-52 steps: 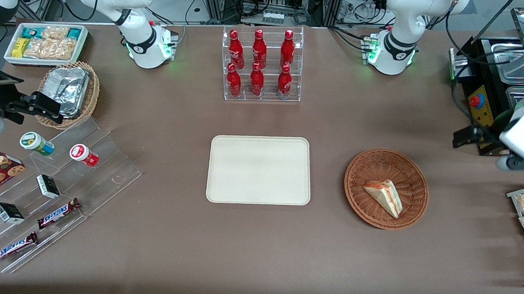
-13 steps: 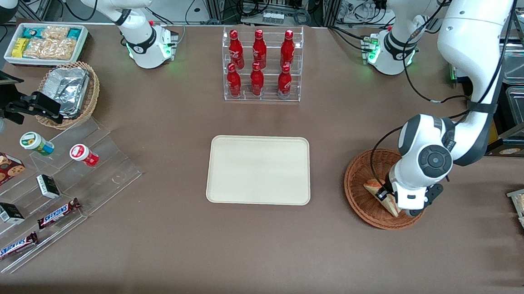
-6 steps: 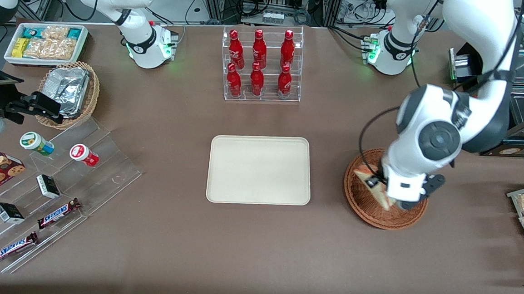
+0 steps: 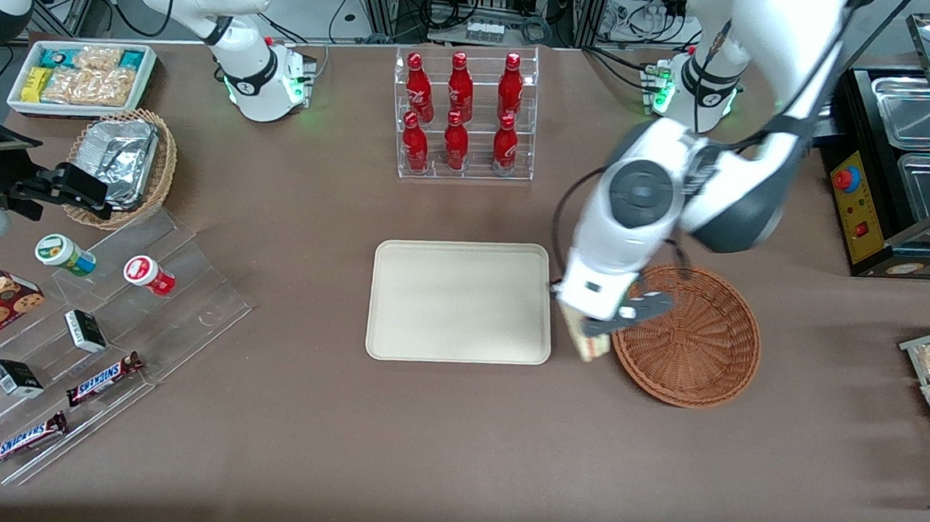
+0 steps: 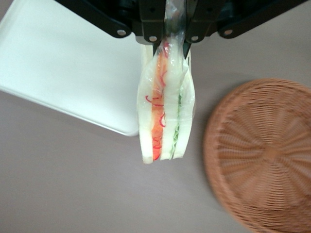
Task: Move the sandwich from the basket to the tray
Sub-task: 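Lift the sandwich and carry it over the cream tray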
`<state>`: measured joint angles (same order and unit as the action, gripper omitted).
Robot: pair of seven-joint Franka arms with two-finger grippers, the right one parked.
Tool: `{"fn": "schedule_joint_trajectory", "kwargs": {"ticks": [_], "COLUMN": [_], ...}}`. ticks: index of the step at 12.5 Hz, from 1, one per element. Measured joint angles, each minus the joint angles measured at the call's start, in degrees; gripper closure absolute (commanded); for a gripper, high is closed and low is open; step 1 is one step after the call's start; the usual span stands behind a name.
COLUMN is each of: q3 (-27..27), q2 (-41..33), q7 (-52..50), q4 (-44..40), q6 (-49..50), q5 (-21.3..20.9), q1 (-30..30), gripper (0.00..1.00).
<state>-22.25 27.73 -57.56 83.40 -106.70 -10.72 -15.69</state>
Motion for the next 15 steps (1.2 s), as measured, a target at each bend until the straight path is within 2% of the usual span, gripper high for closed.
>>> {"fn": "schedule_joint_trajectory", "kwargs": {"ticks": [4,9,15], "q3": [-0.14,-0.17,-0.16], "q2": [7.75,12.90,16.45], "q7": [-2.39,-2.65,-2.66], "q4": [-4.38,-4.57,-4.63], "q6": [-5.09,-11.11,-14.36], "q5": [-3.10,-8.21,-12.21], "q1": [-7.26,-11.03,-13.02], "gripper": [1.00,1.00,1.00]}}
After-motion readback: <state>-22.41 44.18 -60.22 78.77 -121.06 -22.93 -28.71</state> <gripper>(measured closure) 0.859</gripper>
